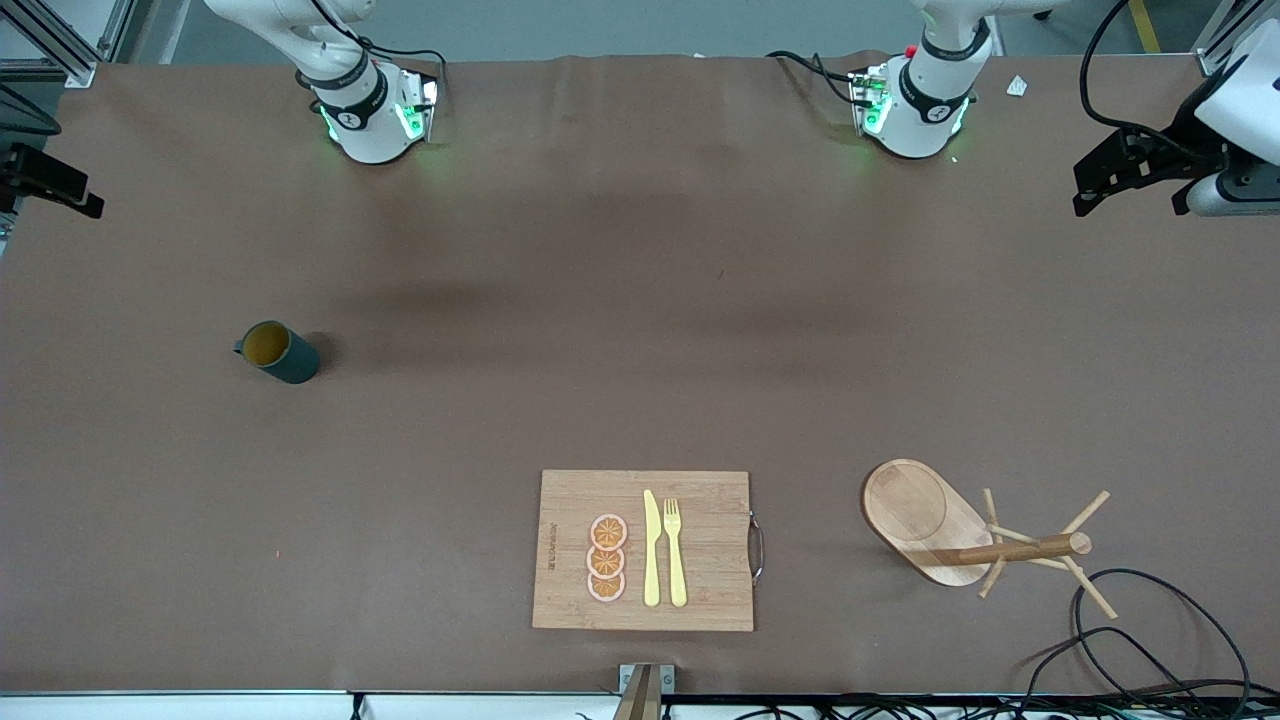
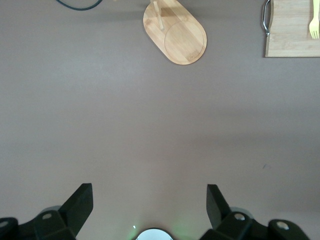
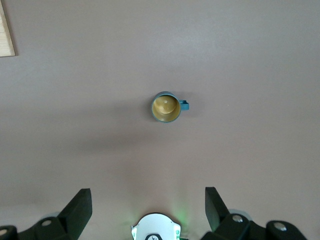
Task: Transfer cup from left to right arm and place
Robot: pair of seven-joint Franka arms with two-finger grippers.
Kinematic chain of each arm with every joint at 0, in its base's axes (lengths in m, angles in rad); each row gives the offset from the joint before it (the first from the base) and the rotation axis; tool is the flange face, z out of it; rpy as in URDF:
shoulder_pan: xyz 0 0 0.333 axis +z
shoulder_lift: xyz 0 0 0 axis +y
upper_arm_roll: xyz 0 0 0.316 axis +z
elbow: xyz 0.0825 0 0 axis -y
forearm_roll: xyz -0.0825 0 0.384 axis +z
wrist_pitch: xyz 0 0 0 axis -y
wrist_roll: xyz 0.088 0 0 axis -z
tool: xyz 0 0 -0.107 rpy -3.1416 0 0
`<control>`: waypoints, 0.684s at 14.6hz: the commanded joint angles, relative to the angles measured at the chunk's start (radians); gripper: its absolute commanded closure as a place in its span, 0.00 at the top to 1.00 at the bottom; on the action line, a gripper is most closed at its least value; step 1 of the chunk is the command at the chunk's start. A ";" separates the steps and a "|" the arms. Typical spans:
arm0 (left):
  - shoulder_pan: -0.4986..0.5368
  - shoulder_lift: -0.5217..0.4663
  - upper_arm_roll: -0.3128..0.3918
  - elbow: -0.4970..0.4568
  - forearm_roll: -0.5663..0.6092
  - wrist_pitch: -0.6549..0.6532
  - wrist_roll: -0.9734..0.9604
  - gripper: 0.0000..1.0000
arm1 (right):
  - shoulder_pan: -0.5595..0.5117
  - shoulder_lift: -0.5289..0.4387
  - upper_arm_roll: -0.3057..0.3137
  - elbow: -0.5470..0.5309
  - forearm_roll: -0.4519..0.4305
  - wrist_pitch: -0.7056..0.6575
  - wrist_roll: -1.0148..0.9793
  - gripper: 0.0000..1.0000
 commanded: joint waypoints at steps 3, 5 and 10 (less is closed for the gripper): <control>0.000 0.001 0.001 0.021 -0.037 -0.035 0.020 1.00 | -0.009 -0.098 0.012 -0.117 -0.005 0.057 0.016 1.00; 0.000 0.001 0.001 0.021 -0.037 -0.035 0.021 1.00 | -0.007 -0.095 0.013 -0.113 -0.005 0.052 0.017 1.00; 0.002 0.001 0.001 0.019 -0.037 -0.035 0.021 1.00 | -0.009 -0.090 0.013 -0.085 -0.004 0.020 0.028 1.00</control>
